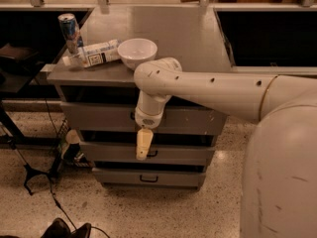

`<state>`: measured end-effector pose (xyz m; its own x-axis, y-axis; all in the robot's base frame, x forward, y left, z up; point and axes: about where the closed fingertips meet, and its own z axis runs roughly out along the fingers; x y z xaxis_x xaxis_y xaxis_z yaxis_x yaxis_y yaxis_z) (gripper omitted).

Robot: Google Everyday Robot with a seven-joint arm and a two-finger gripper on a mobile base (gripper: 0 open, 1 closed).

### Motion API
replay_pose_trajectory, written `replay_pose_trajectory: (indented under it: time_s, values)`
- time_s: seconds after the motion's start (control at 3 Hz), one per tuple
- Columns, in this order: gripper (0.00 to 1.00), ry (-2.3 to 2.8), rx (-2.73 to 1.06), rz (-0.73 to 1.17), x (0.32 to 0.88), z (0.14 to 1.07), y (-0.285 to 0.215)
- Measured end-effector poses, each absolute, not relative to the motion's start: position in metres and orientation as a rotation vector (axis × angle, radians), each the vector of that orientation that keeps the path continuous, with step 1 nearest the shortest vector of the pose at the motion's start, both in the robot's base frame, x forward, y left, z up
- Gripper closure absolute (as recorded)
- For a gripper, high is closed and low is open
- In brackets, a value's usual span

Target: Open top drawer

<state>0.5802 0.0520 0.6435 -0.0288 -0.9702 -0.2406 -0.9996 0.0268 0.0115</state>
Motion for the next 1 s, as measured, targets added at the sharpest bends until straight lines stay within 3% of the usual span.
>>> replay_pose_trajectory:
  time_s: [1.0]
  values:
    - [0.0,2.072,-2.165,0.332,0.541,0.641,0.041]
